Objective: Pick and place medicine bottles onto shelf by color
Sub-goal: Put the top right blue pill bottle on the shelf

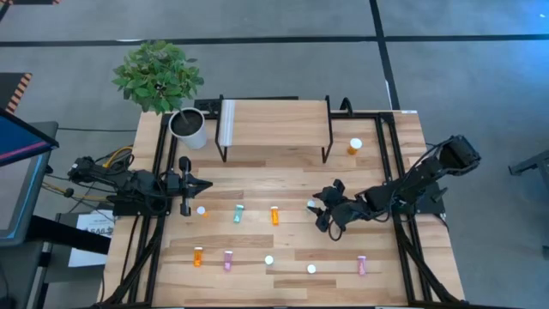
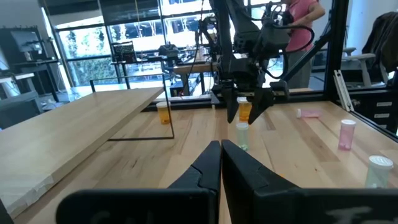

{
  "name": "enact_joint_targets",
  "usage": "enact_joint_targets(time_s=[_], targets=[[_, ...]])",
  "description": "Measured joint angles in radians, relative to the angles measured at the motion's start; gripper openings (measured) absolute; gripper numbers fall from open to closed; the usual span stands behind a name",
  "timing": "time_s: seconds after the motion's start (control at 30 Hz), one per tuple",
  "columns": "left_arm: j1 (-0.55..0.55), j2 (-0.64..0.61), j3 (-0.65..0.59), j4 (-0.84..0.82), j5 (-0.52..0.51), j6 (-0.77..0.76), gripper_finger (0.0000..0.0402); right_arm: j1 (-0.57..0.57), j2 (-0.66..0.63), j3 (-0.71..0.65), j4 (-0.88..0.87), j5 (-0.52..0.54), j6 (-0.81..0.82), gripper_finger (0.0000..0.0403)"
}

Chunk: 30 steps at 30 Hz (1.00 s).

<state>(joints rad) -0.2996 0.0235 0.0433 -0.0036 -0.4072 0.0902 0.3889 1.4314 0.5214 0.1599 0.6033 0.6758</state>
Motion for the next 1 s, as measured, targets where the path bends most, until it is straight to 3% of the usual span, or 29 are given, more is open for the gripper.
enact_joint_targets(time_s=[0.37, 1.0], targets=[[0.0, 0.0, 0.0, -0.002, 0.0, 0.0, 0.0, 0.0, 0.08, 0.0, 0.011, -0.005, 0.016, 0.0249], [0.0, 0.0, 0.0, -0.005, 0.0, 0.0, 0.0, 0.001, 0.09, 0.0, 0.044, -0.005, 0.032, 0.0139]])
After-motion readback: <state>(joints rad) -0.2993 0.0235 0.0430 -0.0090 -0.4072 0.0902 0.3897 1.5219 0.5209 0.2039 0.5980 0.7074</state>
